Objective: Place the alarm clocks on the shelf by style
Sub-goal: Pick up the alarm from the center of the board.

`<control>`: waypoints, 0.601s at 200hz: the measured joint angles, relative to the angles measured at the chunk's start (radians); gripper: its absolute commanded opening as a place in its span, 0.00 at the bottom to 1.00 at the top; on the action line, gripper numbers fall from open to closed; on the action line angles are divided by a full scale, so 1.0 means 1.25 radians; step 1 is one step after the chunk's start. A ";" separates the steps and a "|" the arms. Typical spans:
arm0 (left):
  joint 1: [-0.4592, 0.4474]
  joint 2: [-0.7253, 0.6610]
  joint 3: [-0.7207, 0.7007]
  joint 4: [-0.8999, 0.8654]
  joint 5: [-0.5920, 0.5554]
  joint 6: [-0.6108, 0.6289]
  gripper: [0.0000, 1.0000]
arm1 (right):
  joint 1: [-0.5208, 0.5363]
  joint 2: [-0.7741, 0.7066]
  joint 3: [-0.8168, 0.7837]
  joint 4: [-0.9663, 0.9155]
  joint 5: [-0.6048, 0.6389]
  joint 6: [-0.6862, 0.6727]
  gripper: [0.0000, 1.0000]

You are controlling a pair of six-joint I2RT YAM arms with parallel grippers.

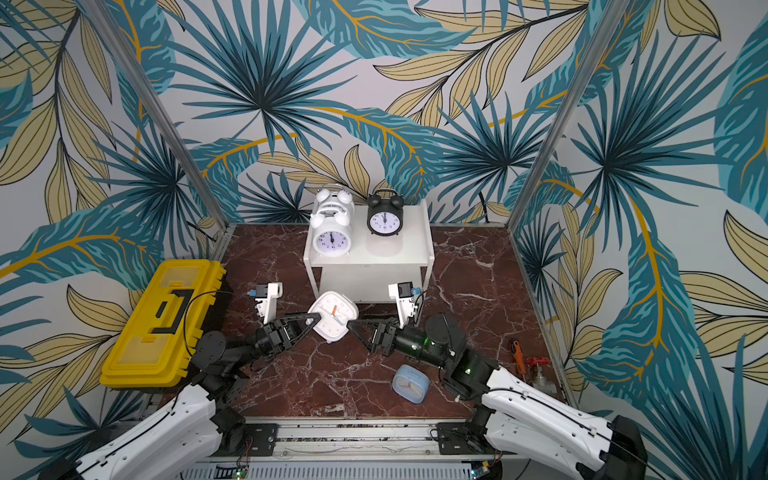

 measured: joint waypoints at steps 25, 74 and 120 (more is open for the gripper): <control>-0.004 0.000 0.000 0.006 -0.005 -0.003 0.31 | 0.022 0.024 0.000 0.071 0.024 0.011 0.75; -0.006 0.000 0.000 0.009 -0.012 -0.004 0.31 | 0.035 0.080 0.000 0.138 0.027 0.026 0.53; -0.007 -0.001 0.000 0.013 -0.016 -0.006 0.41 | 0.039 0.078 0.000 0.160 0.023 0.030 0.29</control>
